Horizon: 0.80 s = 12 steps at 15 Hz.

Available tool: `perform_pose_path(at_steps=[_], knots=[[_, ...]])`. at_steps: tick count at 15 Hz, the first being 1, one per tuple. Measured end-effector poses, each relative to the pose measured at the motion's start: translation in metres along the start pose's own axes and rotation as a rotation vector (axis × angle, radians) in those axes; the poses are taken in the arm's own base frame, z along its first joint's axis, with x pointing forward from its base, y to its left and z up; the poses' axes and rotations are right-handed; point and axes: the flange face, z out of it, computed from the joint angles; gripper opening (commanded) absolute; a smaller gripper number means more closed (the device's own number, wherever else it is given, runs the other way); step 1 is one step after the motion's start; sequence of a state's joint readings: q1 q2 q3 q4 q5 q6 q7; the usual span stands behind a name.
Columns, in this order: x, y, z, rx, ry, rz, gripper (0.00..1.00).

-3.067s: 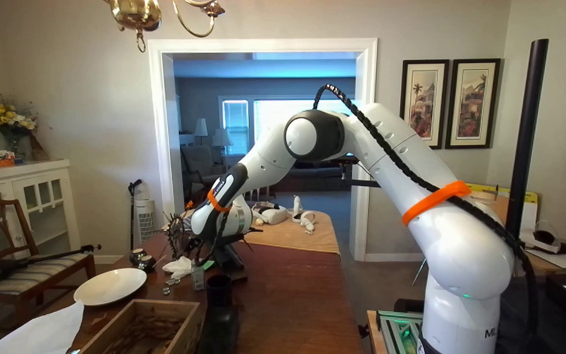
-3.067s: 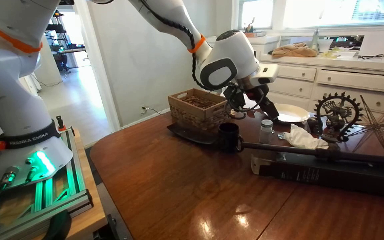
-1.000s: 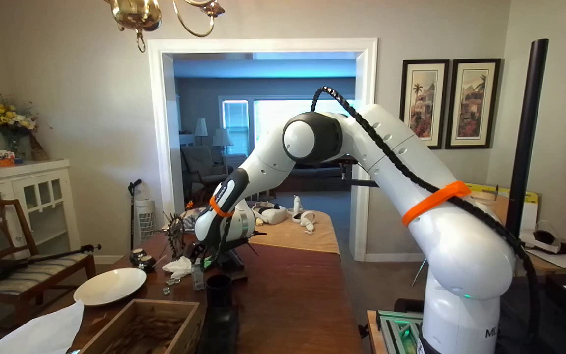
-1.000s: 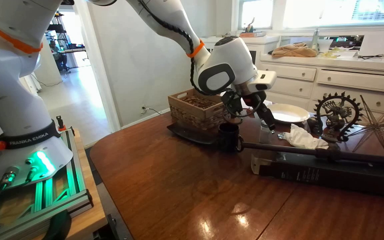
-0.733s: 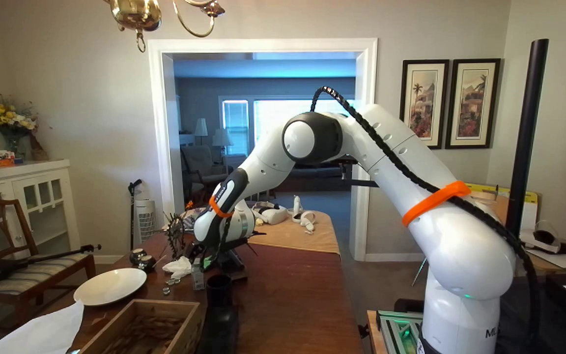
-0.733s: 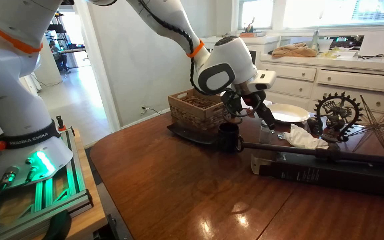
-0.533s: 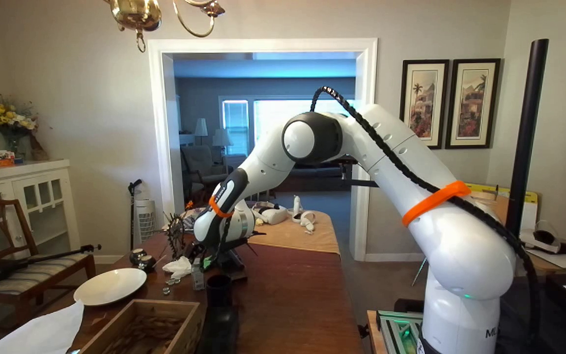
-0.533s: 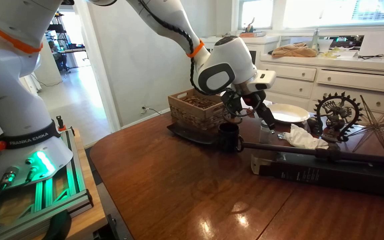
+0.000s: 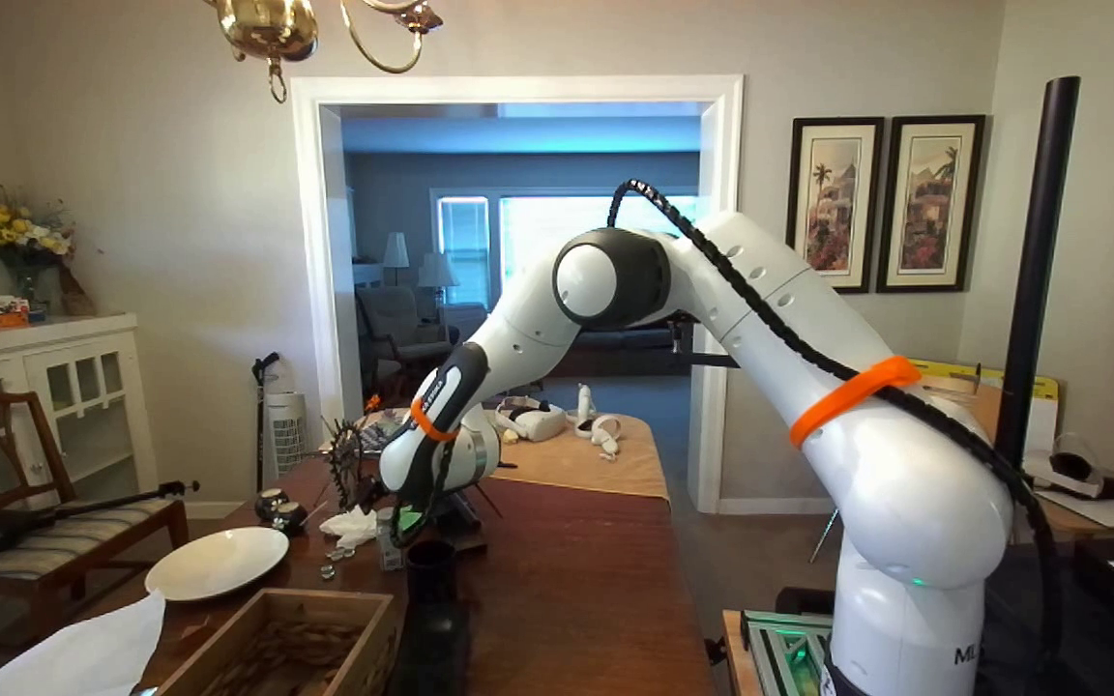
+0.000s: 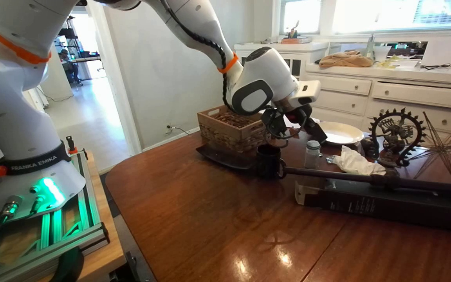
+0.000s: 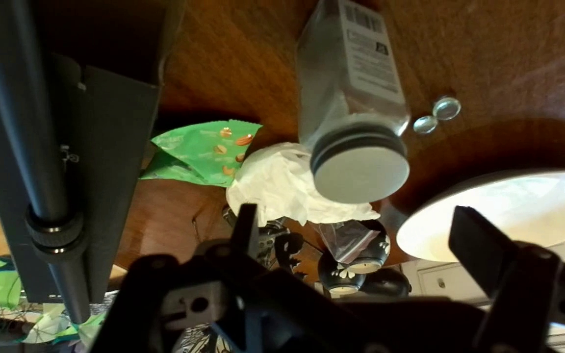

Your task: Remove the cap off of the bottle

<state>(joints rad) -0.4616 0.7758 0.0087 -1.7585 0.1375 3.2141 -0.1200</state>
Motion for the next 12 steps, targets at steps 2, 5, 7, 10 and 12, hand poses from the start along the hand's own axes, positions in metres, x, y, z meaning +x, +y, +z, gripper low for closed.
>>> perform_pose_path(at_steps=[2, 5, 7, 10, 12], knots=[[-0.008, -0.003, 0.007, 0.009, -0.002, -0.009, 1.0], [-0.015, -0.003, 0.014, 0.013, -0.006, -0.024, 1.0], [-0.016, -0.003, 0.015, 0.013, 0.011, -0.029, 1.0], [-0.016, -0.003, 0.015, 0.017, 0.048, -0.033, 1.0], [-0.017, -0.003, 0.015, 0.019, 0.062, -0.036, 0.9]])
